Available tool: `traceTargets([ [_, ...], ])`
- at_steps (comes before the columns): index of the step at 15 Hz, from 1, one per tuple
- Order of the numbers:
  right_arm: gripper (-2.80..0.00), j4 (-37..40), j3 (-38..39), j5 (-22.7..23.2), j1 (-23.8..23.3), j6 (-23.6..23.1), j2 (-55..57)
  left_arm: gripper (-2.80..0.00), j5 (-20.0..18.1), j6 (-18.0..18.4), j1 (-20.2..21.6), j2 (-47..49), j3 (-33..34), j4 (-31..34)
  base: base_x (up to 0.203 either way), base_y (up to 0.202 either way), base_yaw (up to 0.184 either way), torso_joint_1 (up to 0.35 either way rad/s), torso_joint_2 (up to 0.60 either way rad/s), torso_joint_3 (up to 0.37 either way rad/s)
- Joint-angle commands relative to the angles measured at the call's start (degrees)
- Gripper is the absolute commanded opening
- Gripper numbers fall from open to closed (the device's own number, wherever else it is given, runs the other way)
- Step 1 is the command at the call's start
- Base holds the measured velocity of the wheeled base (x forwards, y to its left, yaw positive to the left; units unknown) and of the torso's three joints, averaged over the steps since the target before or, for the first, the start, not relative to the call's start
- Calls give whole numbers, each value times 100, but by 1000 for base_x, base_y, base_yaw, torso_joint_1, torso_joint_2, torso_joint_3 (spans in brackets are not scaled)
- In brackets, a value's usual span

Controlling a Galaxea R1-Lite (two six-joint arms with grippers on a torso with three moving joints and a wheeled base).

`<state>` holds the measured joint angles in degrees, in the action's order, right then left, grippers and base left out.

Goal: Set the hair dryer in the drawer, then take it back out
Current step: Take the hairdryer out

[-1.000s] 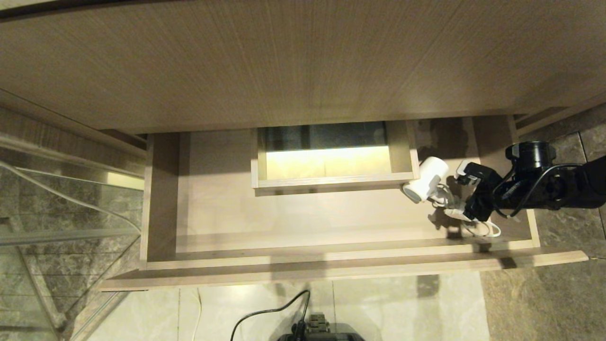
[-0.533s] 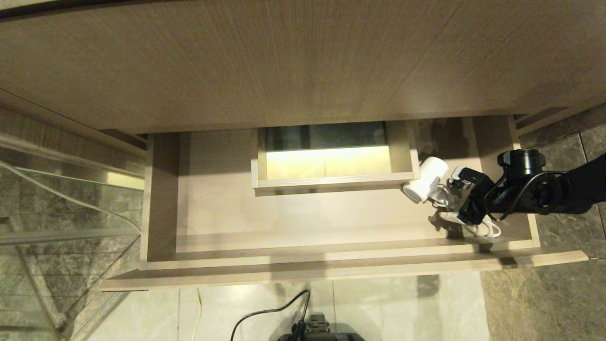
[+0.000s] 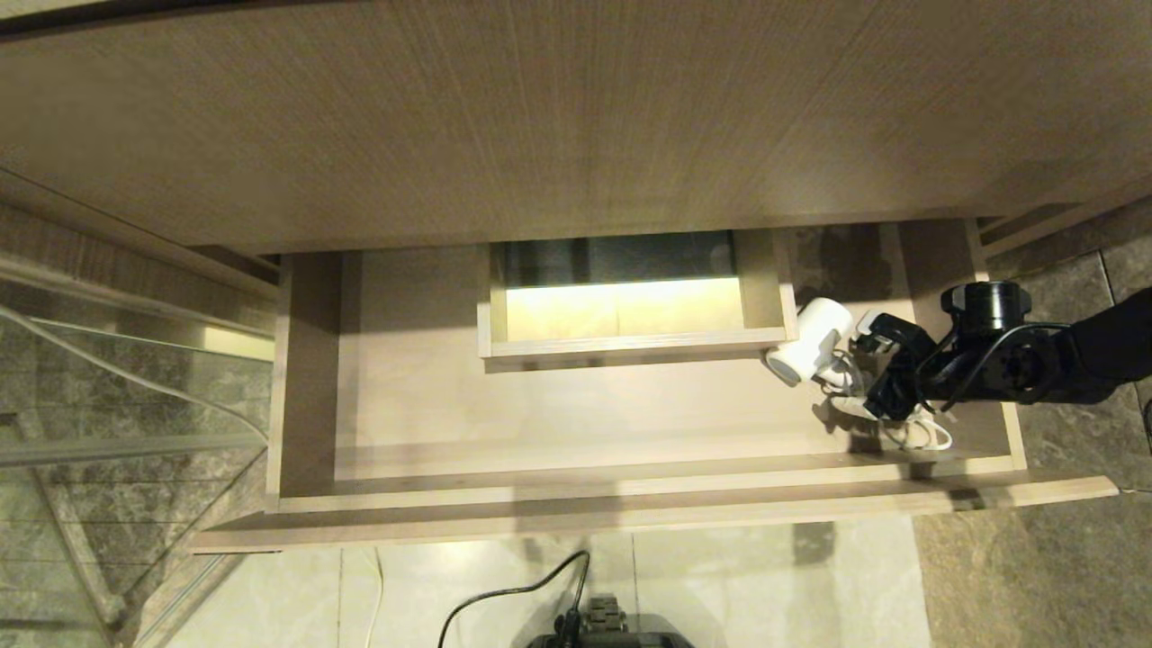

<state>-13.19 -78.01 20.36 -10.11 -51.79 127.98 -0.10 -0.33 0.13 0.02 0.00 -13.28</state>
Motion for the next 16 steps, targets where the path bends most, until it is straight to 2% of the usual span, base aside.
traceTargets([
  [1, 0, -5, -139, 12, 0, -7, 155, 0, 1, -11, 4, -2, 229, -8, 0, 0, 0, 0, 0, 0],
  [16, 0, 1, -347, 12, -9, 313, 543, 0, 1, -2, 4, -2, 229, -17, 0, 0, 0, 0, 0, 0],
])
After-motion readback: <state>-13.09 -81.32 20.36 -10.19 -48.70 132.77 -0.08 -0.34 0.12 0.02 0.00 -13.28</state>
